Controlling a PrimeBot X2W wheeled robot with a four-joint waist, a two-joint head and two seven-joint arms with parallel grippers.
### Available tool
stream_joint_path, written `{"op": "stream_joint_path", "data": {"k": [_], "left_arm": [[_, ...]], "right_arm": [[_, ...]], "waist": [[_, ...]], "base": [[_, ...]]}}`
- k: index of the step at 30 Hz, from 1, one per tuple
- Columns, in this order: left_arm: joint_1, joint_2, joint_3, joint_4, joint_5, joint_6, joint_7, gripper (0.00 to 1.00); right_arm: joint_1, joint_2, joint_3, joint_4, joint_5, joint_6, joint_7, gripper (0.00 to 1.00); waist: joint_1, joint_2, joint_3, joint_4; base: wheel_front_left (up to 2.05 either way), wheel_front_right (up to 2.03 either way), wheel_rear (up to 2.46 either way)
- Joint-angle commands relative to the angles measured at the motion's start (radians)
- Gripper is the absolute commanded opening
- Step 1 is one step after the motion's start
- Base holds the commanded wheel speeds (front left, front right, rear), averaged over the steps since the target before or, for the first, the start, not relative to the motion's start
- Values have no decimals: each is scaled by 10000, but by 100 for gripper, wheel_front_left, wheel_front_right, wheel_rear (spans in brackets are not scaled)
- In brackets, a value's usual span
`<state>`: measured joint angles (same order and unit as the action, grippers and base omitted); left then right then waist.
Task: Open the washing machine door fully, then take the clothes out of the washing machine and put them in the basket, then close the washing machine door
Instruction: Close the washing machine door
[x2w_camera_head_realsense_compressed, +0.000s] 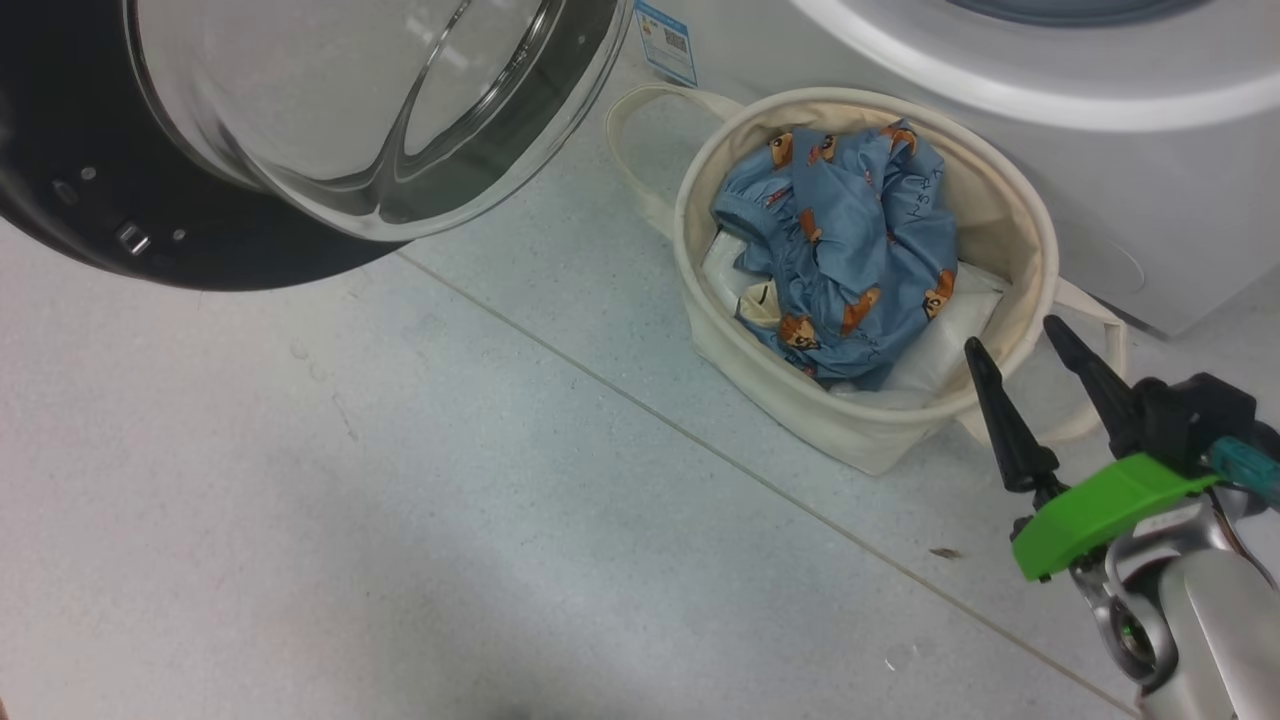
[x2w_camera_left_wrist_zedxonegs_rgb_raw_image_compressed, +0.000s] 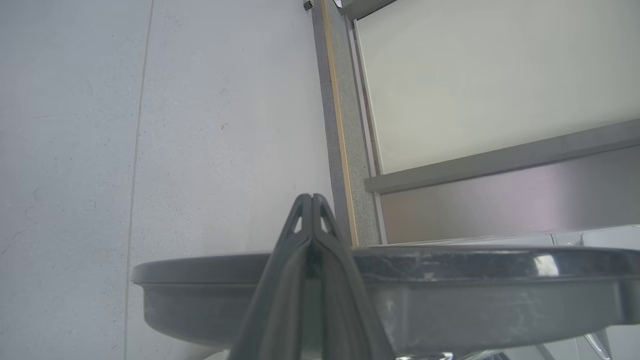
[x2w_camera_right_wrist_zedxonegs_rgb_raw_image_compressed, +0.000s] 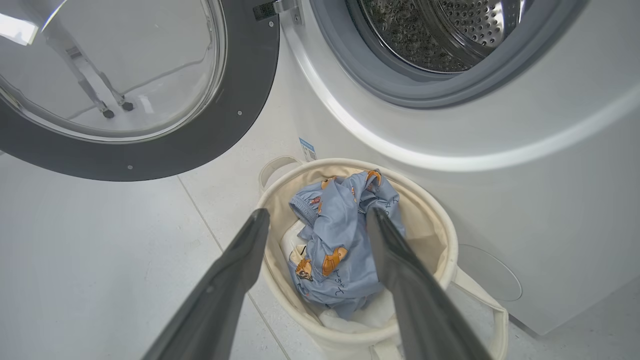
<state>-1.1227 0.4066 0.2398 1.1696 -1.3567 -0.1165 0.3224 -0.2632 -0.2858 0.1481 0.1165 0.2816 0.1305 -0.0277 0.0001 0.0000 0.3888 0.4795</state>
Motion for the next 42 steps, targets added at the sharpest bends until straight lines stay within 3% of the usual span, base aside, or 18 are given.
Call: {"op": "stream_joint_path", "data": {"k": [1, 18, 33, 42], "left_arm": [[-256, 676, 29, -399, 67, -134, 169, 0], [1584, -22, -2064, -3508, -80, -141, 2428, 0], [3823, -719, -3825, -6894, -319, -141, 3362, 0], [4854, -1261, -4594, -8367, -227, -141, 3395, 0]], "right_arm": [[180, 4, 119, -393, -134, 2, 28, 100], [210, 509, 643, 265, 95, 2, -406, 100], [482, 1285, 675, 1548, 374, 2, -1461, 100], [563, 1610, 660, 2061, 504, 2, -1880, 100]], "waist": [[-1, 0, -1, 19], [-1, 0, -993, 235], [-1, 0, -2475, 104], [-1, 0, -2968, -422]], "base": [[0, 0, 0], [0, 0, 0], [0, 0, 0], [0, 0, 0]]}}
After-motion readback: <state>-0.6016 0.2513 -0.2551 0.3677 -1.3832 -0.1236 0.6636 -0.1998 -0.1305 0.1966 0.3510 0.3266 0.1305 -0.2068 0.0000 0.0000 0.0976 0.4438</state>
